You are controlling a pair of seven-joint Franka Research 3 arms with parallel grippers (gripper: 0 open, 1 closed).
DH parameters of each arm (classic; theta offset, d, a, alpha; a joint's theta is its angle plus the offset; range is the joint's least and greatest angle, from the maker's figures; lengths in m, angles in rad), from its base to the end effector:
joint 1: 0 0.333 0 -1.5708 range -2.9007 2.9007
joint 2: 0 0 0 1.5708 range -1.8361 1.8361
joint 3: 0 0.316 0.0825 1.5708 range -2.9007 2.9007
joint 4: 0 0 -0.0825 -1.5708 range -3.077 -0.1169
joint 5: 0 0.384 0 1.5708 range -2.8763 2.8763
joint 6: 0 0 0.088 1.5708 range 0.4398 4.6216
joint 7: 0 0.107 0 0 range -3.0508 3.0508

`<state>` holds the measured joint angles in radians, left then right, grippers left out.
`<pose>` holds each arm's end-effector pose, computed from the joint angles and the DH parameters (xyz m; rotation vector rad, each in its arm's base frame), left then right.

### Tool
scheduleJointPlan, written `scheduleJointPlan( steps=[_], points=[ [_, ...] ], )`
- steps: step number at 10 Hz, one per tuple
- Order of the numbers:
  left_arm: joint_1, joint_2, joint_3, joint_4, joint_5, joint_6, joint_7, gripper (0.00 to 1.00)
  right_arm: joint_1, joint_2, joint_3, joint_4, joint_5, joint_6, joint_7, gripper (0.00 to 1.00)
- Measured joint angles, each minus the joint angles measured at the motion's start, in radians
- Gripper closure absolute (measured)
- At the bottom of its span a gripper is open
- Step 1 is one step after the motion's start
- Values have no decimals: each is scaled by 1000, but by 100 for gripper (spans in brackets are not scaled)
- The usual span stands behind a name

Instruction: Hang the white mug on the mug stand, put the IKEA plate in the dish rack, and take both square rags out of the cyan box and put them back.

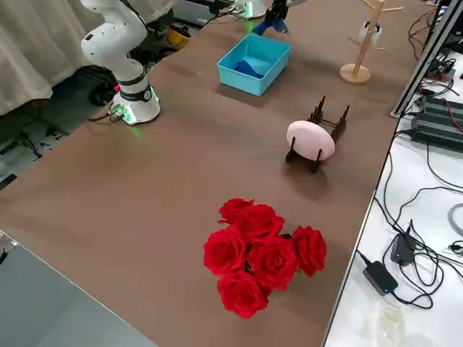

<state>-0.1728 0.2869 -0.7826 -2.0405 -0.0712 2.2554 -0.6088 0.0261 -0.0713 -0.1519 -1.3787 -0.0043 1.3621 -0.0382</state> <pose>0.3481 -0.4709 0.3435 2.9151 -0.4107 -0.2600 0.4985 -0.0677 0.7312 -3.1352 0.1388 -0.0851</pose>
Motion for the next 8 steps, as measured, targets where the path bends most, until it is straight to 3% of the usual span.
scheduleJointPlan(
  steps=[1, 3, 4, 8],
  points=[
    [-12, 46, 0, 1, 17, 42, -11, 99, 26, 4, -27, -9, 0, 13, 0, 0],
    [-12, 111, 1, 12, 77, 64, -26, 97, 37, 9, -33, -39, 0, 33, 0, 0],
    [-12, 129, 2, 22, 86, 64, -27, 87, 42, 13, -34, -53, 0, 42, 0, 0],
    [-2, 131, 2, 44, 94, 39, -26, 25, 45, 31, -38, -62, 0, 58, 0, 0]
  ],
)
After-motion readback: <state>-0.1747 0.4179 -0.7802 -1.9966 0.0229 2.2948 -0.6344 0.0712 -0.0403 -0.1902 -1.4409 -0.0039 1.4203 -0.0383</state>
